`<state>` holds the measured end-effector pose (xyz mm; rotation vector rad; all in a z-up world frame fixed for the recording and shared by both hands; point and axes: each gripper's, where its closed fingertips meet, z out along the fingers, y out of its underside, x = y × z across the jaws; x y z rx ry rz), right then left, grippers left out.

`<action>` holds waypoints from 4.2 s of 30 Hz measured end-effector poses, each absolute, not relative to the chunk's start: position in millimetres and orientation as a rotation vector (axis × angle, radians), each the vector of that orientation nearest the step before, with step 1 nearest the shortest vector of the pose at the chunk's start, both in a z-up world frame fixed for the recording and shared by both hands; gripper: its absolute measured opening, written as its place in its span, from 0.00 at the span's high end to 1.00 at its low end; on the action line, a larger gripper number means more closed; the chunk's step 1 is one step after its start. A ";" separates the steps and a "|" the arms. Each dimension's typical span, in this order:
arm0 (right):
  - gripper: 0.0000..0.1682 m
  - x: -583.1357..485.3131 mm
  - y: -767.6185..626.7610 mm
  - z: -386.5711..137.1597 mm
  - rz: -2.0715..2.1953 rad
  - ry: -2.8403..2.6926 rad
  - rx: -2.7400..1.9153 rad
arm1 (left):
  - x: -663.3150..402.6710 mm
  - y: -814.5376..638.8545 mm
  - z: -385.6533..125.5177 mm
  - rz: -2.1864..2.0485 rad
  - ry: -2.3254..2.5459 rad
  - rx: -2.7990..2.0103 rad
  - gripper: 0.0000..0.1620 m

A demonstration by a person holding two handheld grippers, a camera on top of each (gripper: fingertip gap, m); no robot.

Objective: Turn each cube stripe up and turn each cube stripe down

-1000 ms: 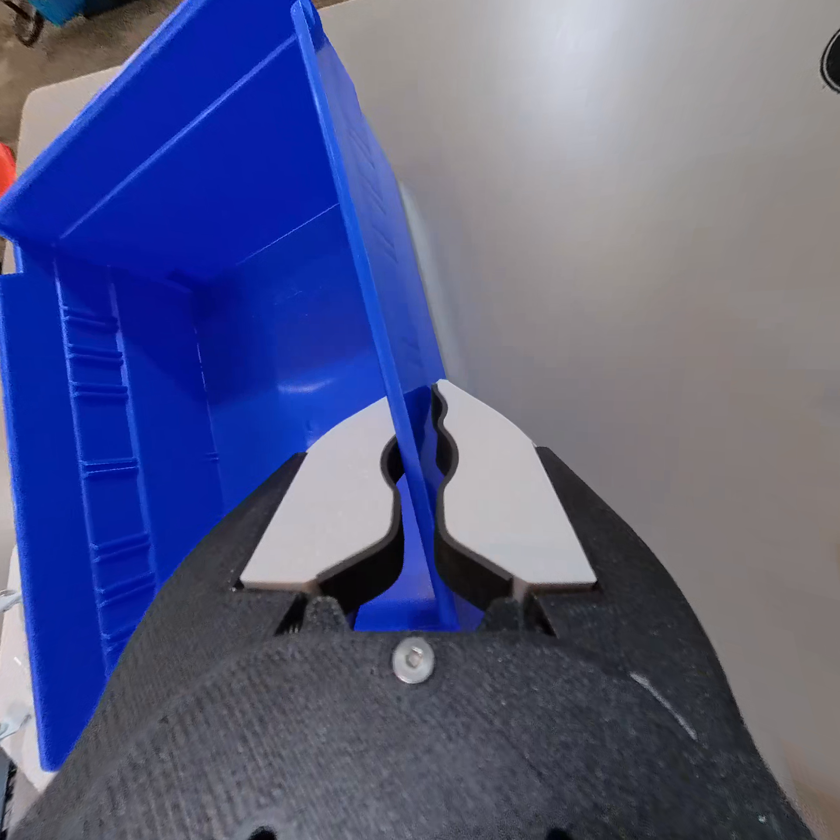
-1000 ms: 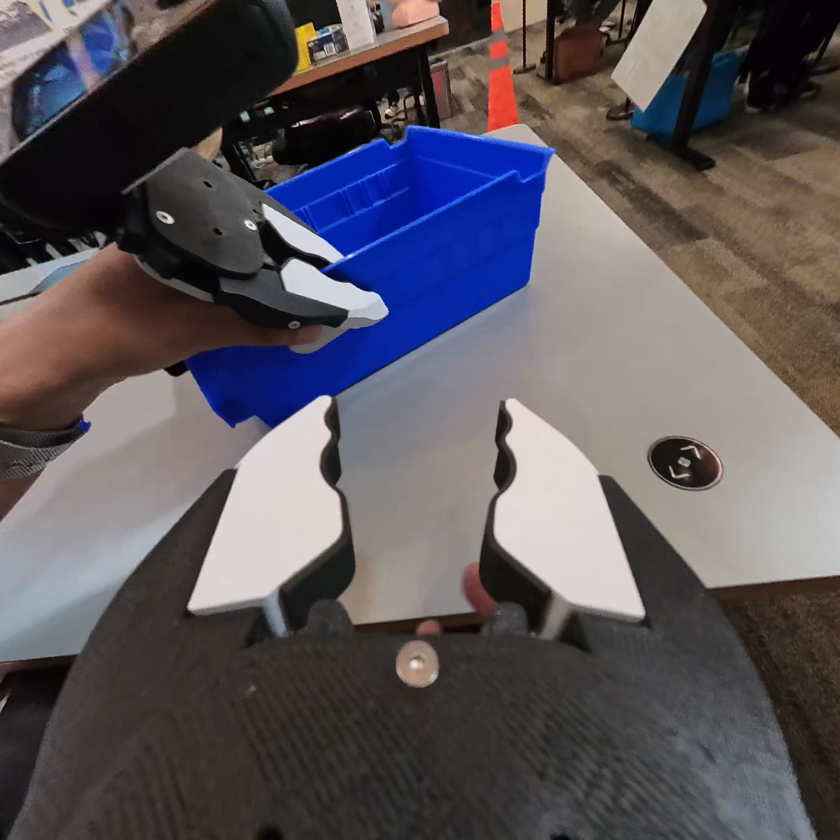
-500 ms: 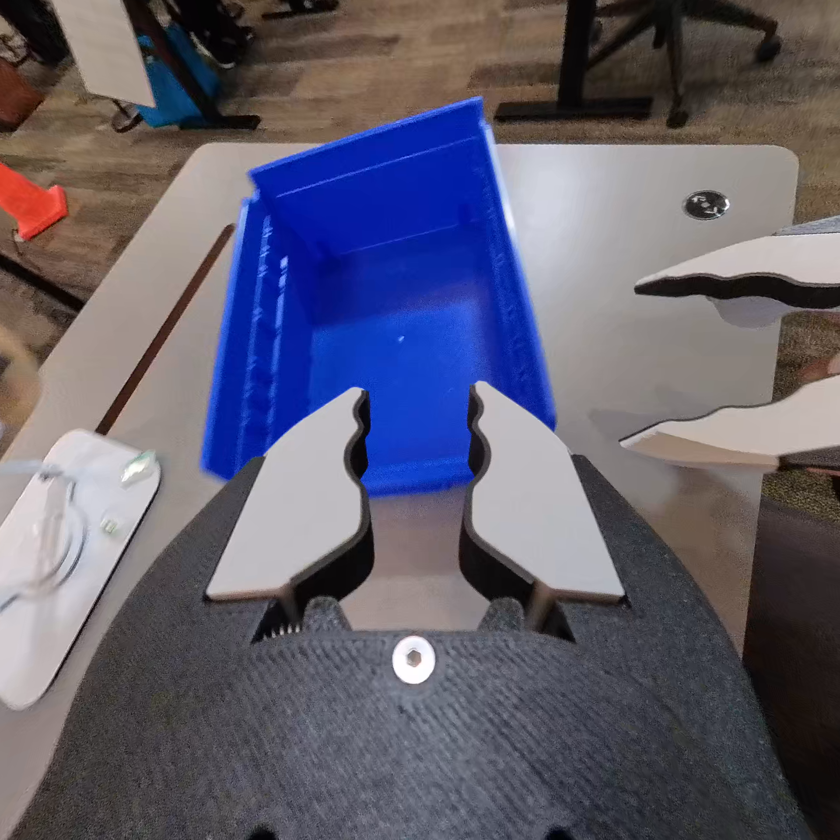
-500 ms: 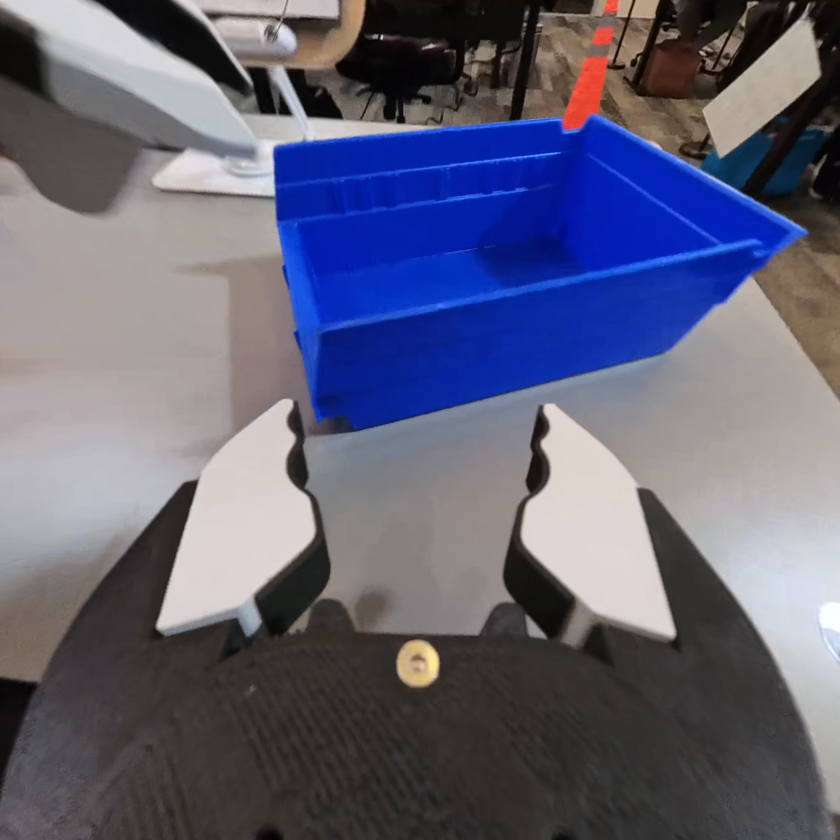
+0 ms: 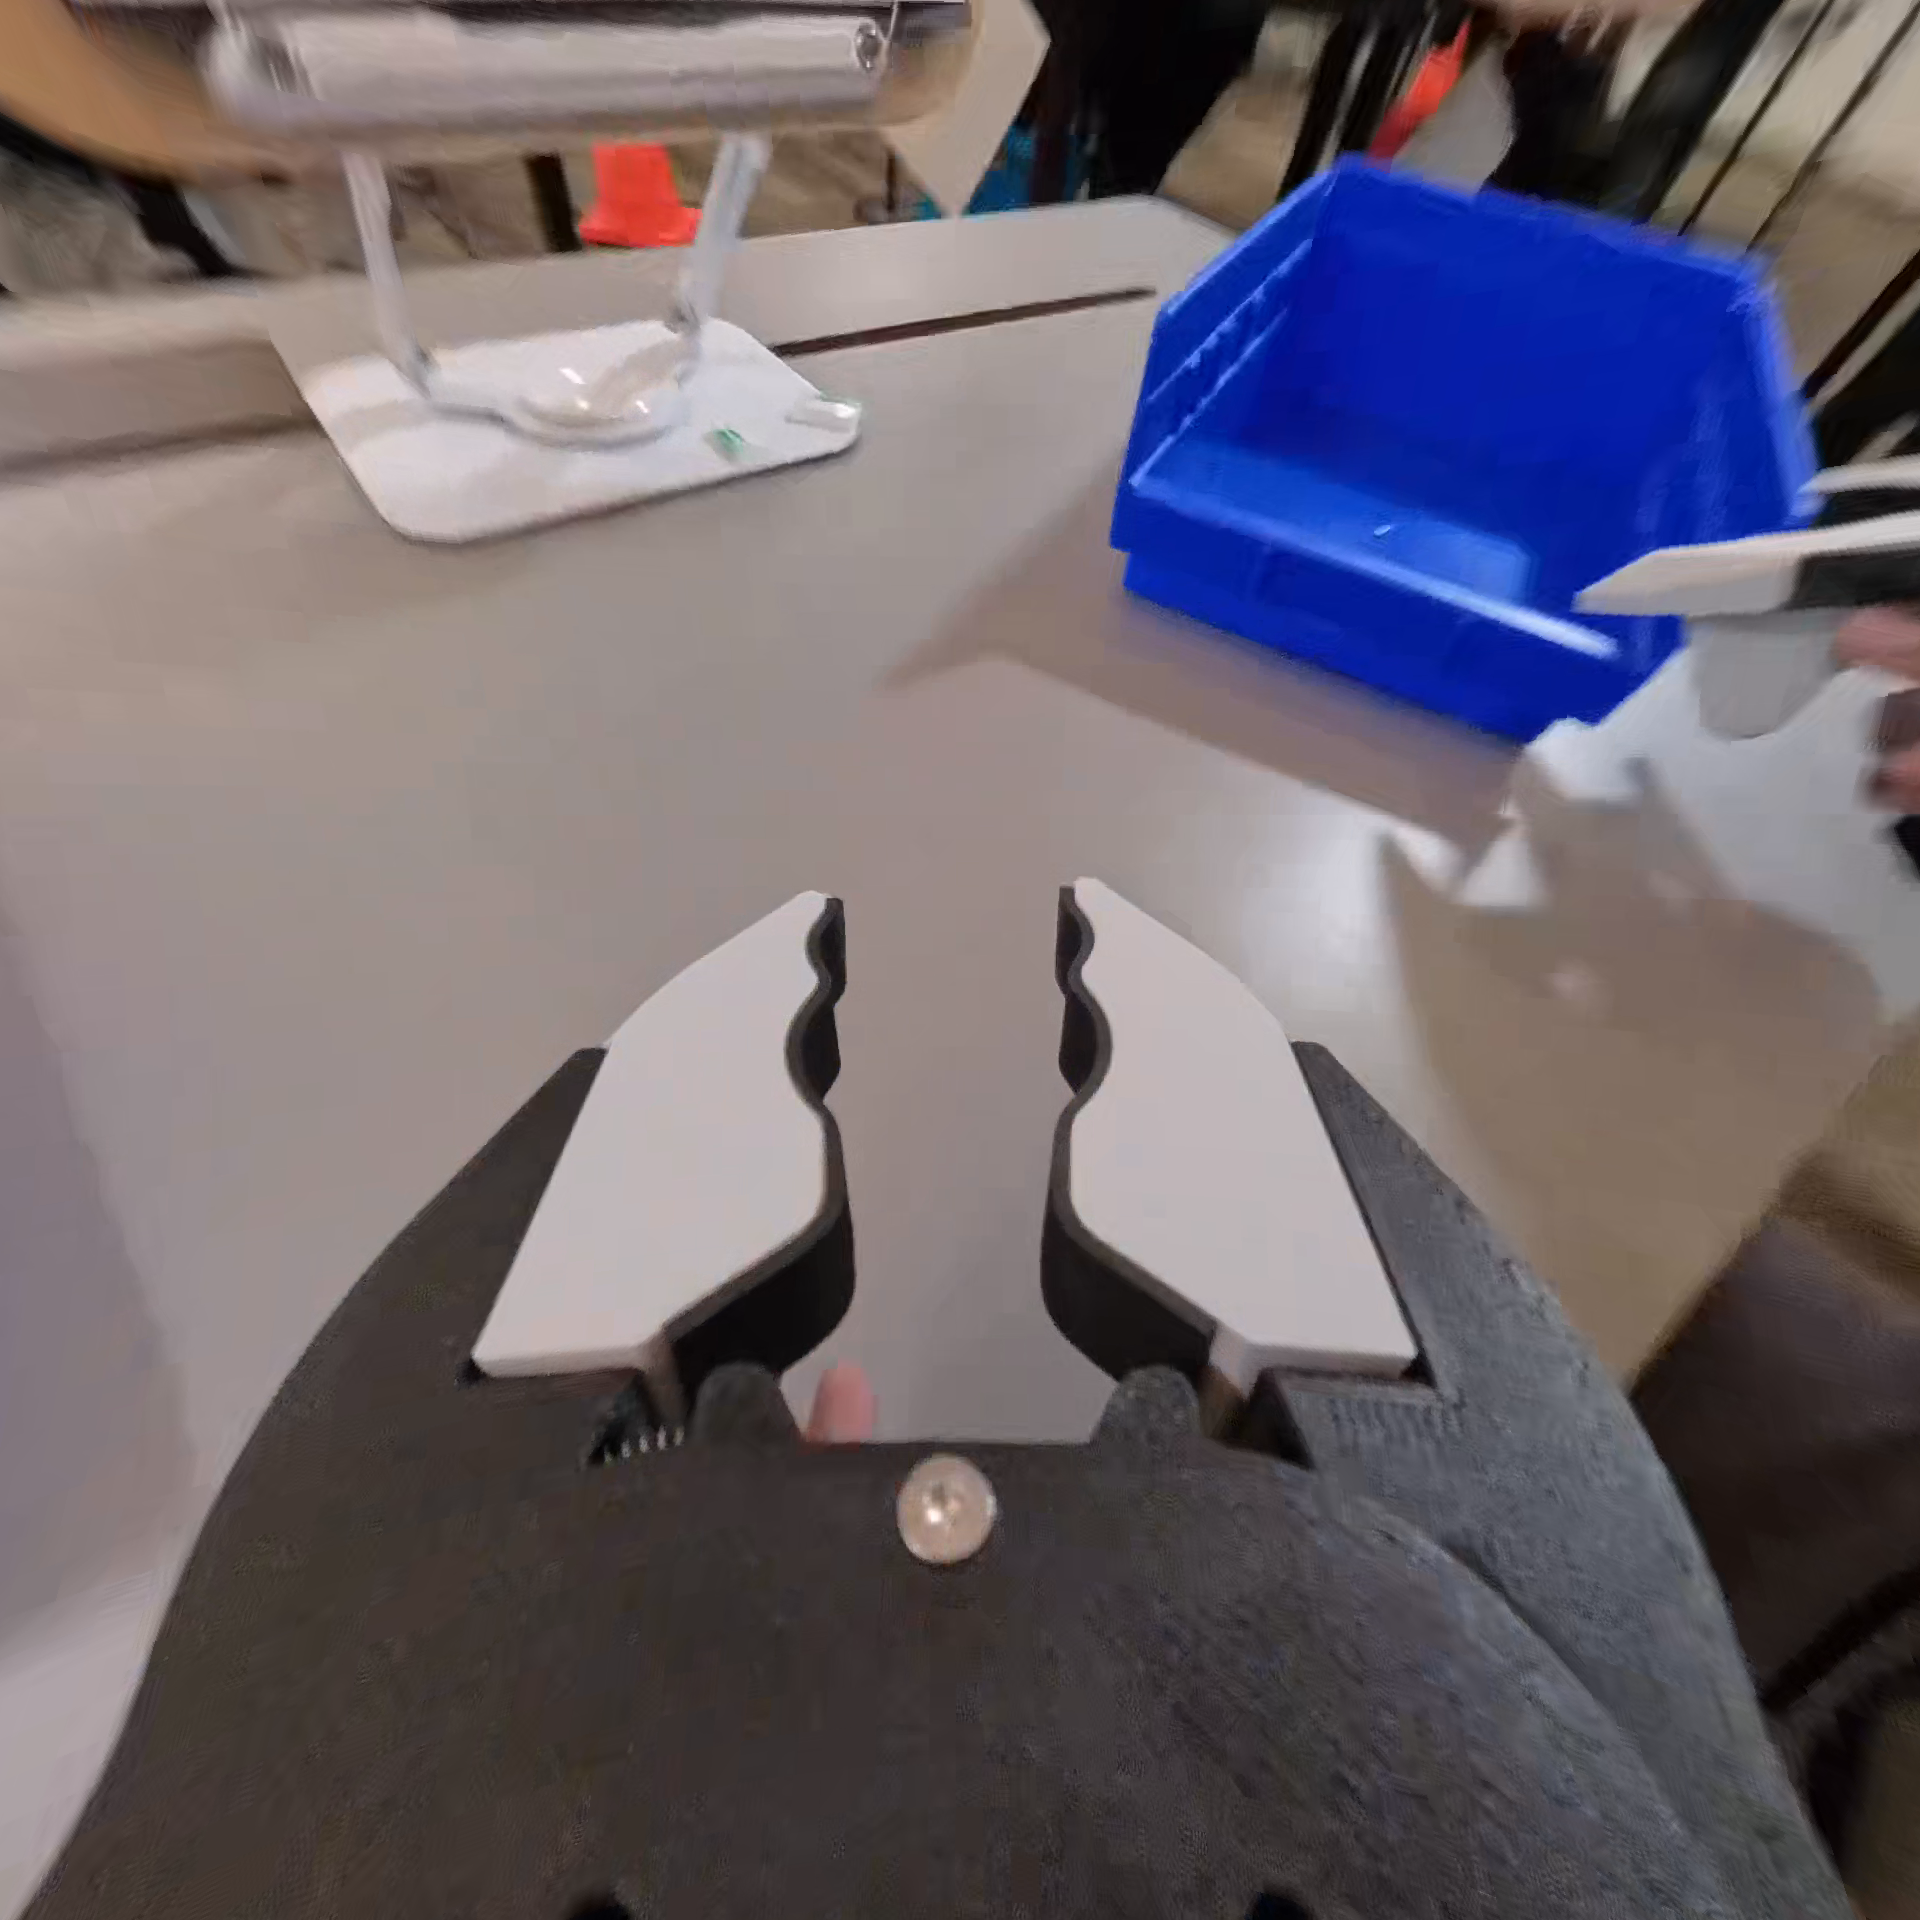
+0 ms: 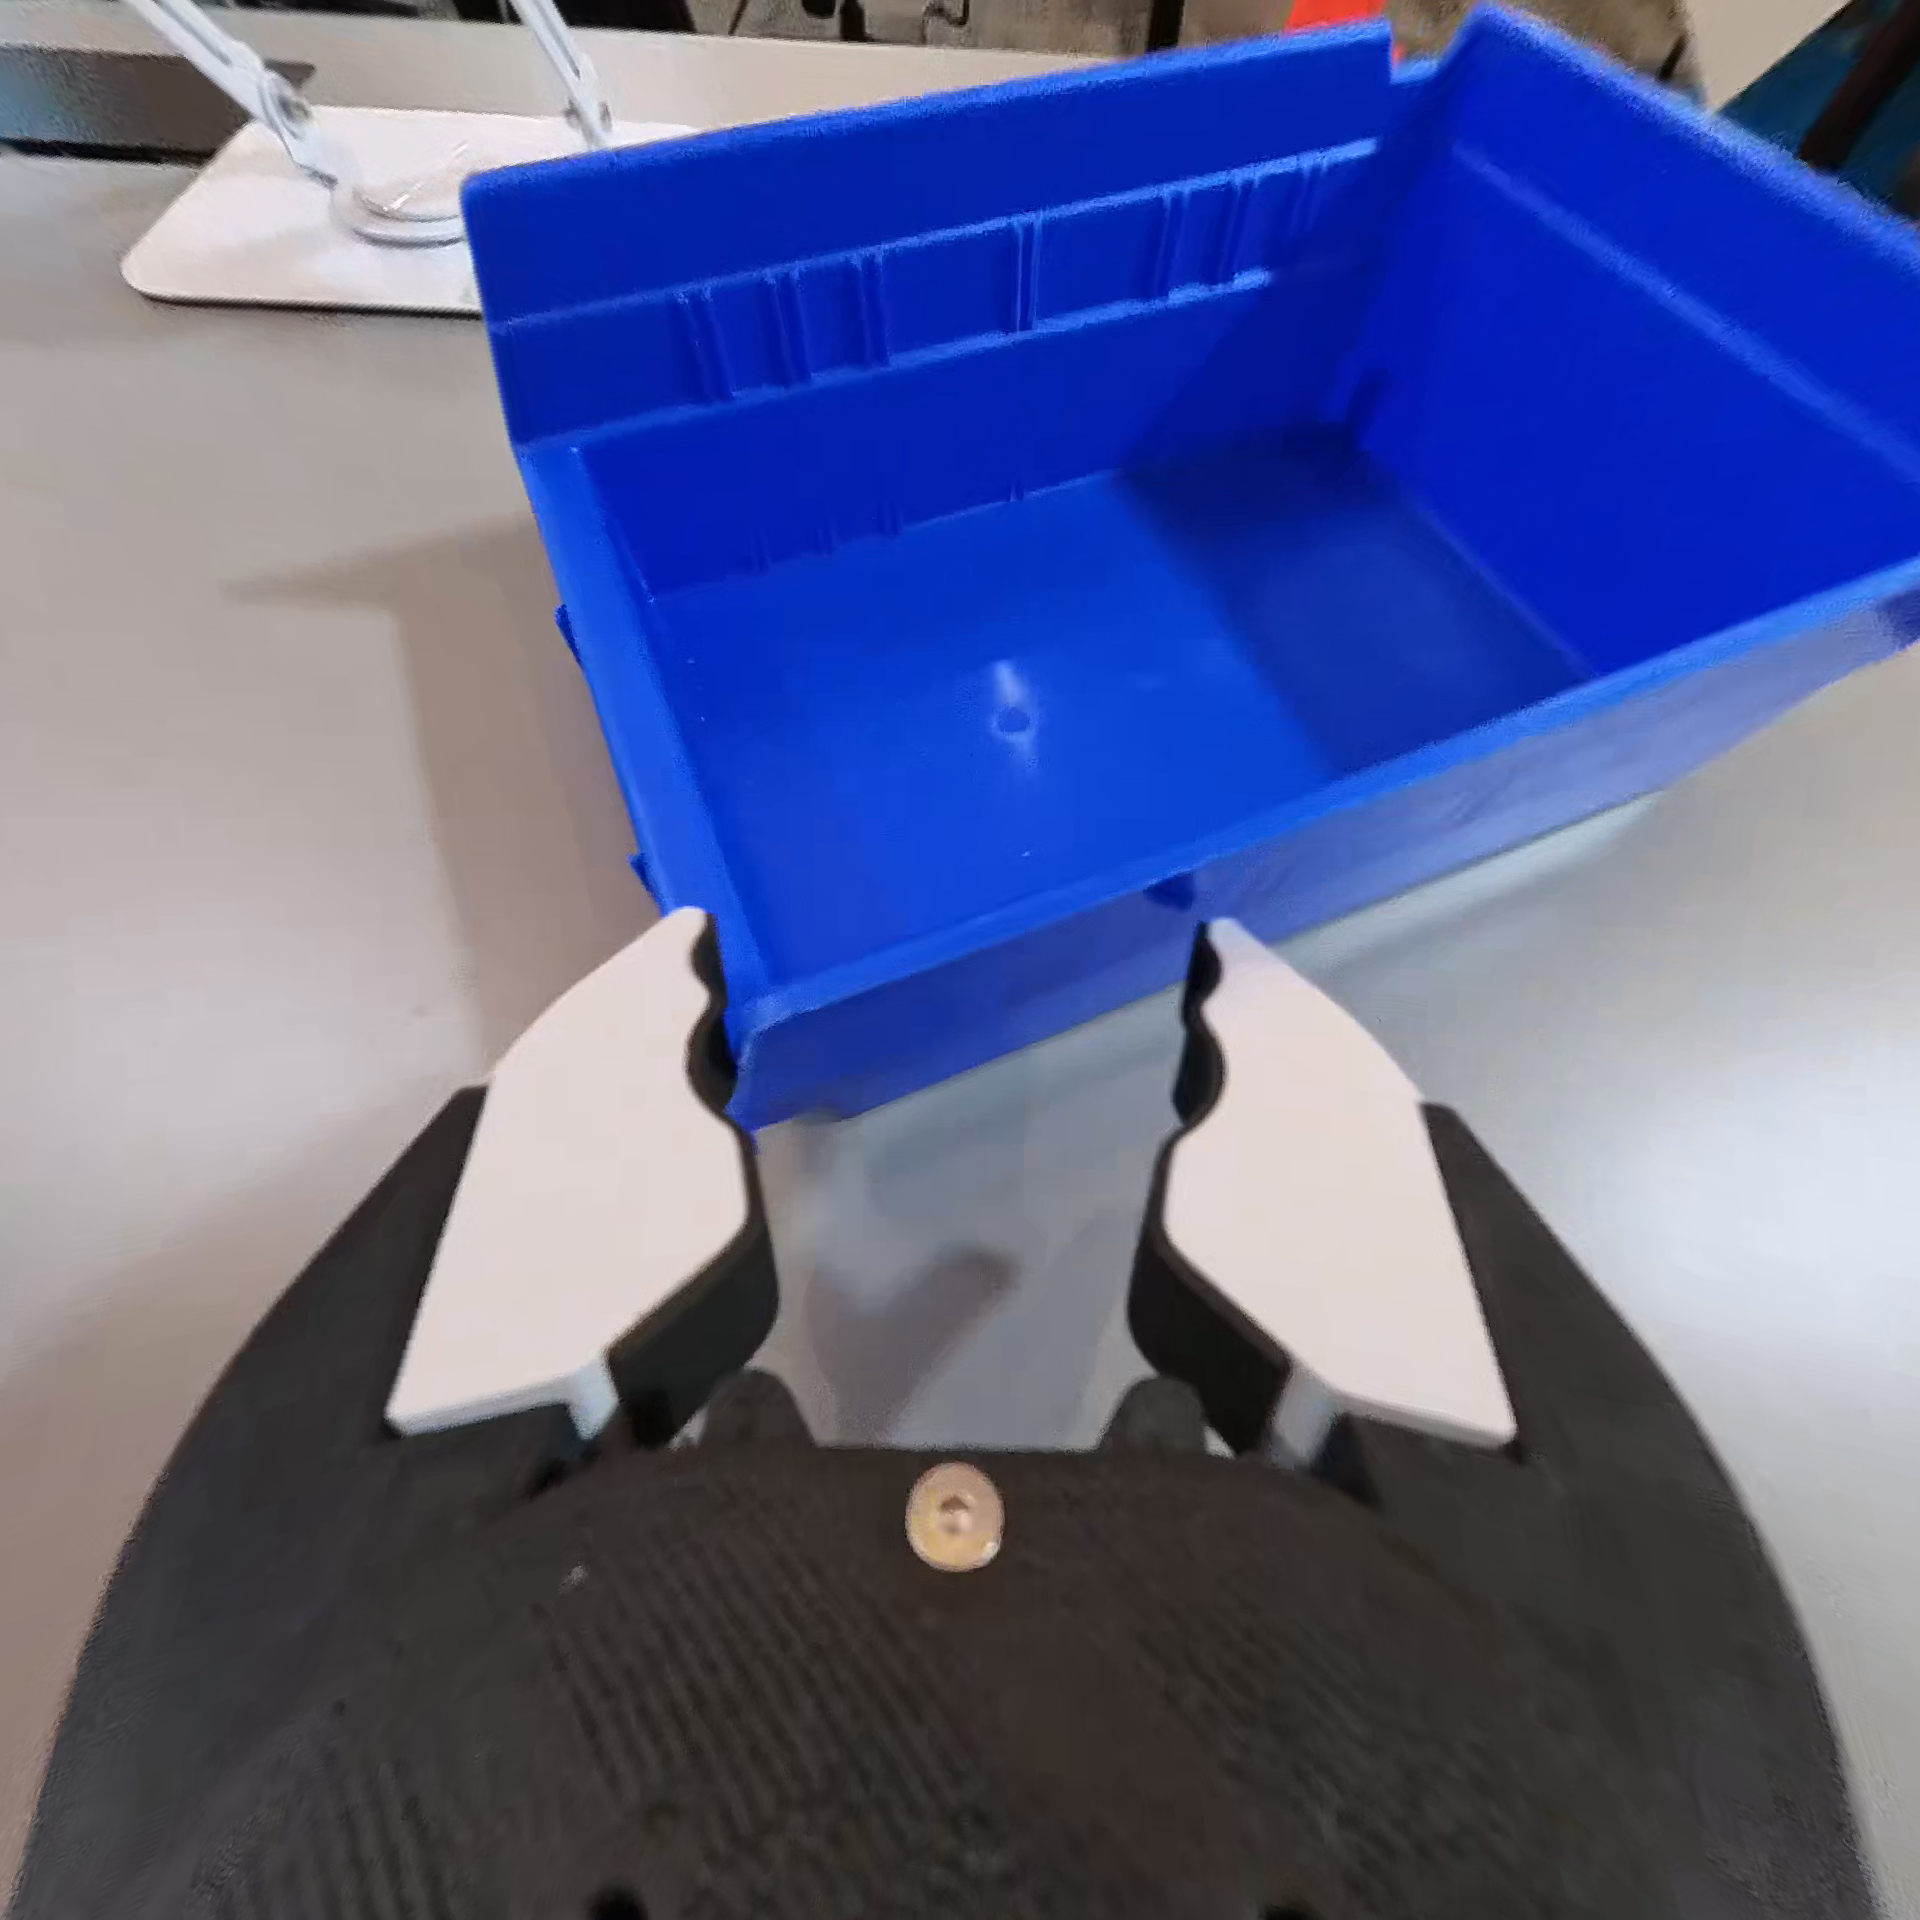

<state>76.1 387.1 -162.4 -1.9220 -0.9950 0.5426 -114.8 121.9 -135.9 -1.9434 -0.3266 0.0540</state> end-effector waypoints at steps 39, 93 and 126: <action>0.79 220.7 497.6 -24.8 0.423 -0.762 -1.387 | -136.2 120.4 -127.1 -0.083 -0.456 -1.751 0.63; 0.89 -61.6 123.8 -115.0 1.523 -1.701 -1.212 | -234.7 -66.0 -139.9 0.472 -0.836 -1.778 0.93; 0.88 -45.1 141.0 -131.8 1.461 -1.681 -1.330 | -288.1 -81.4 -124.5 0.255 -1.013 -2.188 0.64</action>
